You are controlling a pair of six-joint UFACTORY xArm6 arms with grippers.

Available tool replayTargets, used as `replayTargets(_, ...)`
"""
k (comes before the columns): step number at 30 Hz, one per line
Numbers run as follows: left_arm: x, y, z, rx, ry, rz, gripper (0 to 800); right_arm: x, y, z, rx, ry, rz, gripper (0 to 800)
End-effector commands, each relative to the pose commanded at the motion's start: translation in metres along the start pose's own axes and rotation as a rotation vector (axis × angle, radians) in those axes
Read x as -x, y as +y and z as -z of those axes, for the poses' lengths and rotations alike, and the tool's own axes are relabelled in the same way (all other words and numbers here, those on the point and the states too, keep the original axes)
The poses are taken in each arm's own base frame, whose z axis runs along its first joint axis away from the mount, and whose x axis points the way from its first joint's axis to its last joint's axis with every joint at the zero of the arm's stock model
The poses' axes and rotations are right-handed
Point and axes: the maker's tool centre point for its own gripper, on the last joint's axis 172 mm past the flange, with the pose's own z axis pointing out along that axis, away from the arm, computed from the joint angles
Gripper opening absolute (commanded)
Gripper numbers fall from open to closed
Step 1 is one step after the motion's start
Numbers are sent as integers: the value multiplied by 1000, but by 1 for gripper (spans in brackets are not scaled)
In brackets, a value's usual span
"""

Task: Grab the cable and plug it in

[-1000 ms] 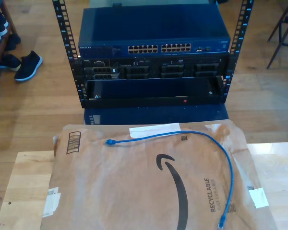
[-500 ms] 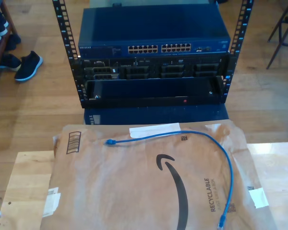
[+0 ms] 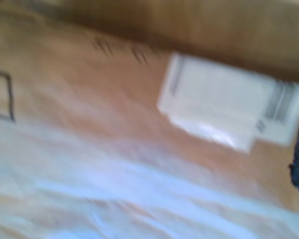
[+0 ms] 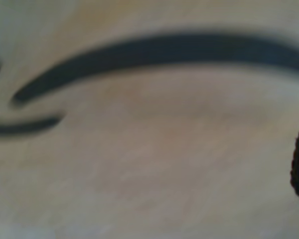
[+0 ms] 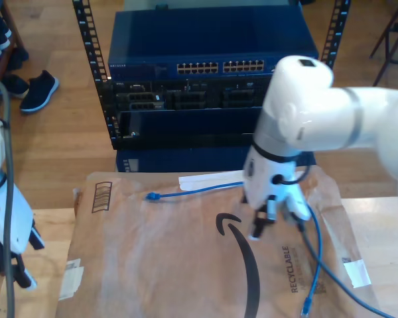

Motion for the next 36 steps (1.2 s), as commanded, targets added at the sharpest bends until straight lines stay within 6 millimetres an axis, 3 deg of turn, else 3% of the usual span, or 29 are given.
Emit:
replayTargets(2, 9, 4, 2, 7, -34, 4, 800, 26, -11, -12, -16, -2, 47, 796)
replayTargets(7, 34, 13, -9, 5, -16, -47, 800, 55, -30, -41, 7, 6, 90, 796)
replayTargets(10, 47, 24, -11, 11, -4, -34, 800, 61, -41, -51, 9, 9, 95, 794)
replayTargets(14, 62, 25, -19, -2, 11, -60, 800, 62, -59, -65, -26, 4, 87, 793)
replayTargets(23, 63, 38, -18, 37, 13, -62, 800, 70, -90, -77, -87, -8, 87, 756)
replayTargets(30, 63, 38, -19, 36, 13, -63, 800, 67, -92, -89, -72, -1, 82, 593)
replayTargets(33, 63, 37, -19, 34, 13, -63, 800, 69, -92, -89, -74, 1, 88, 453)
replayTargets(36, 63, 37, -19, 34, 13, -62, 800, 80, -87, -93, -79, 2, 111, 164)
